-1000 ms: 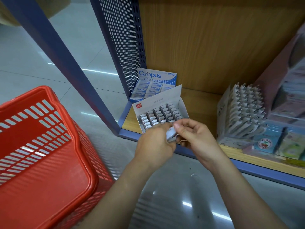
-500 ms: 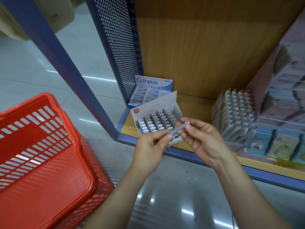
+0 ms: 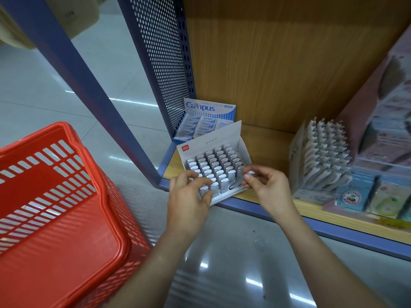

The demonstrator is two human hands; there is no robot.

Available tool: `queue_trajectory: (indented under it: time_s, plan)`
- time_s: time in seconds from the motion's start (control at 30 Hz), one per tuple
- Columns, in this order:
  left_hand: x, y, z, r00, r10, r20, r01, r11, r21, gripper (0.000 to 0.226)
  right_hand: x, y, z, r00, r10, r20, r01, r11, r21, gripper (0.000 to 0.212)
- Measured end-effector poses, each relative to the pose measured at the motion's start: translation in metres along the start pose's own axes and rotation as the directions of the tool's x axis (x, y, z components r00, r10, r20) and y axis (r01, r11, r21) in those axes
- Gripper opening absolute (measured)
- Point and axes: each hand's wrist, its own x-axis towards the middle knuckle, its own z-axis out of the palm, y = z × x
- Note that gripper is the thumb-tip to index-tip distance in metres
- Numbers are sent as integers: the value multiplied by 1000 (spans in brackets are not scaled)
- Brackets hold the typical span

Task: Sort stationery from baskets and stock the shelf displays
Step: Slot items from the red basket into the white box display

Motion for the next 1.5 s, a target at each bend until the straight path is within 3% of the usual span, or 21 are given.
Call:
queue_trajectory:
  time_s: [0.1, 0.2, 0.3, 0.4, 0.53, 0.8, 0.97, 1.03, 1.13, 1.2, 1.37, 1.43, 1.5]
  plan:
    - [2, 0, 1, 999, 6, 33, -6, 1000, 4, 19, 2, -2, 0, 995, -68, 68, 79, 982, -172, 33]
    - [4, -1, 2, 999, 9, 52, -8, 1000, -22, 20, 3, -4, 2, 973, -182, 140, 218, 921, -322, 20]
    - [6, -5, 4, 999, 22, 44, -20, 998, -53, 23, 6, 0, 5, 902, -400, 164, 430, 796, -425, 20]
    - [6, -6, 4, 998, 32, 53, -28, 997, -77, 24, 8, 7, 8, 818, -521, 246, 564, 639, -523, 20]
    - [6, -6, 1, 998, 33, 49, -28, 995, -91, 19, 13, 11, 3, 779, -555, 292, 610, 565, -555, 14]
    - [9, -5, -2, 998, -18, 66, 27, 989, -144, 13, 23, 15, -1, 747, -578, 329, 654, 550, -519, 11]
    - [11, -7, -2, 996, 10, 91, -3, 997, -77, 9, 24, 24, -2, 677, -598, 429, 706, 360, -610, 14]
    - [11, -8, -3, 996, -1, 89, 7, 998, -68, 10, 22, 24, -2, 656, -617, 434, 718, 333, -612, 17]
    - [10, -8, -3, 994, -20, 107, 29, 996, -84, 16, 13, 23, -1, 653, -676, 341, 702, 372, -608, 19]
    - [10, -8, -3, 992, -16, 125, 23, 998, -60, 20, 7, 23, -1, 696, -670, 259, 649, 433, -626, 23]
    - [14, -9, -3, 989, 6, 149, -6, 1000, 2, 29, 8, 10, 2, 916, -359, 180, 376, 608, -699, 55]
    - [17, -9, -4, 991, -6, 136, 4, 1000, 14, 32, 7, 9, 10, 941, -248, 231, 339, 707, -621, 55]
    - [20, -11, -5, 995, -19, 101, 15, 999, 37, 32, -1, 11, 18, 937, -244, 251, 344, 774, -532, 52]
